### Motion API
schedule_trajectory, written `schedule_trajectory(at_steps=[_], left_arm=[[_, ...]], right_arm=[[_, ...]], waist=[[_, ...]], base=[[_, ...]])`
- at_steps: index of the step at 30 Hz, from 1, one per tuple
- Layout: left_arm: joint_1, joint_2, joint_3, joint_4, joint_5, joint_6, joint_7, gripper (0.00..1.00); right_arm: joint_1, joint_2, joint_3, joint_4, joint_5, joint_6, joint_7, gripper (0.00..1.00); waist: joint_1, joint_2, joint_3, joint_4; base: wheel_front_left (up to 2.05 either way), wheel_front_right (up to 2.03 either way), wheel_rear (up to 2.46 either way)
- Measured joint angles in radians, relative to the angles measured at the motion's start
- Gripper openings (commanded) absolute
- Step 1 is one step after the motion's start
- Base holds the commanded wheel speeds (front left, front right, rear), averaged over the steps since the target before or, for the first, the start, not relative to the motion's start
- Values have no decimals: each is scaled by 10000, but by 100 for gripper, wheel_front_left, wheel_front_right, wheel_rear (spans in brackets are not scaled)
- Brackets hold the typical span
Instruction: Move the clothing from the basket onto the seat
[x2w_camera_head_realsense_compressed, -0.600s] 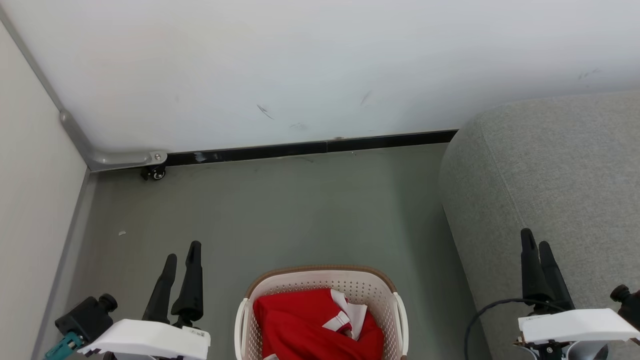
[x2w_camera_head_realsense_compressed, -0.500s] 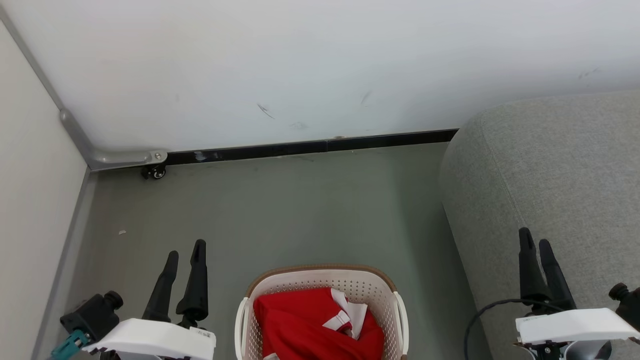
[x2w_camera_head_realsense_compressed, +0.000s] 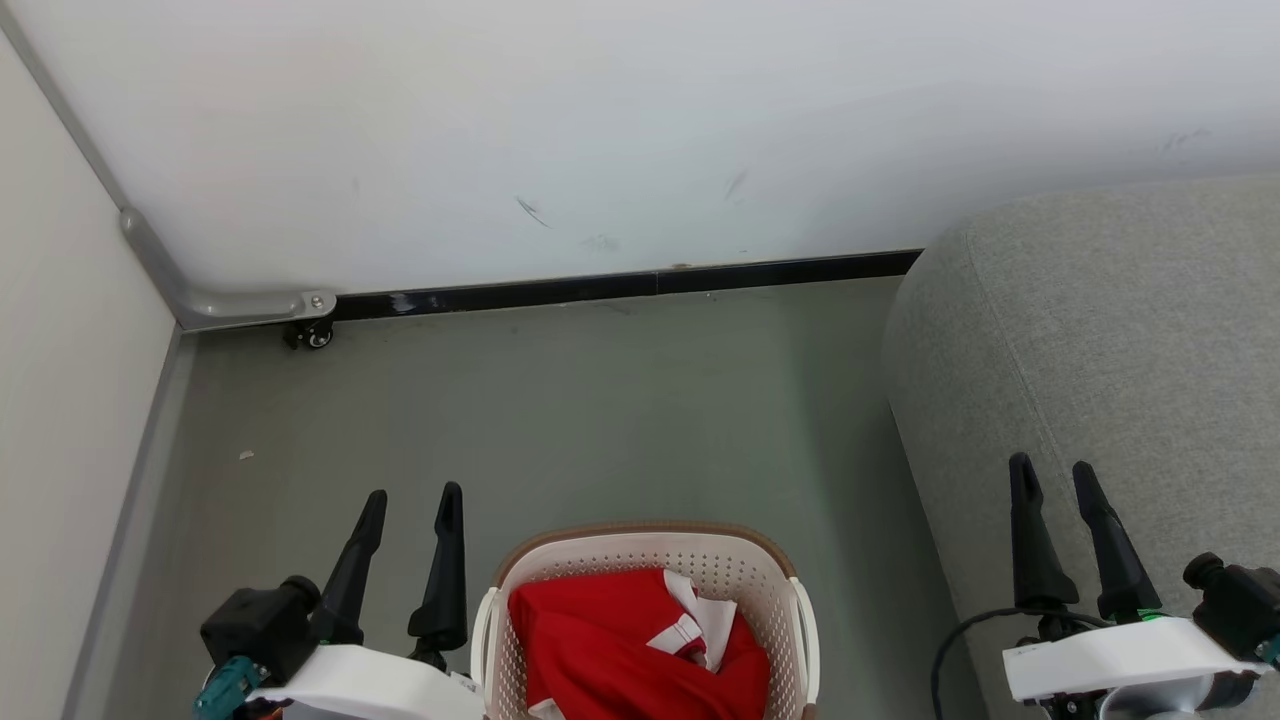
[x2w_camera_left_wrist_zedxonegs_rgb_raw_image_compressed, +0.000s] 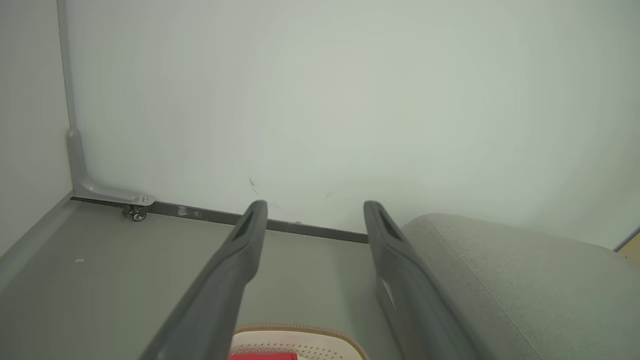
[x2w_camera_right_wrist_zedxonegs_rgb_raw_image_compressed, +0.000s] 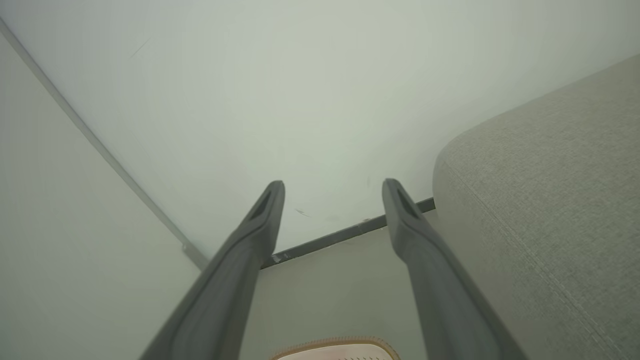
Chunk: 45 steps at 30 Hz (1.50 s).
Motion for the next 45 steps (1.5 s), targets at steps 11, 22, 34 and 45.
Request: schedule_trajectory(at_steps=[11, 22, 34, 45], left_arm=[[0, 79, -476, -142, 1937, 378, -382, 100], [0, 104, -790, -107, 3626, 819, -848, 100], [11, 105, -761, 416, 3768, 1053, -888, 100], [10, 104, -775, 569, 3745, 1066, -888, 100]], right_arm=[[1, -13, 165, 2, -2280, 0, -355, 100], [-2, -35, 205, 19, -4073, 2, -796, 100], [6, -42, 186, 529, -3810, 2, -880, 100], [46, -44, 221, 991, -3513, 2, -876, 100]], waist=[[-3, 0, 100, 33], [-6, 0, 170, 43], [-7, 0, 166, 30], [-8, 0, 95, 10]], base=[[0, 0, 0], [0, 0, 0], [0, 0, 0], [0, 0, 0]])
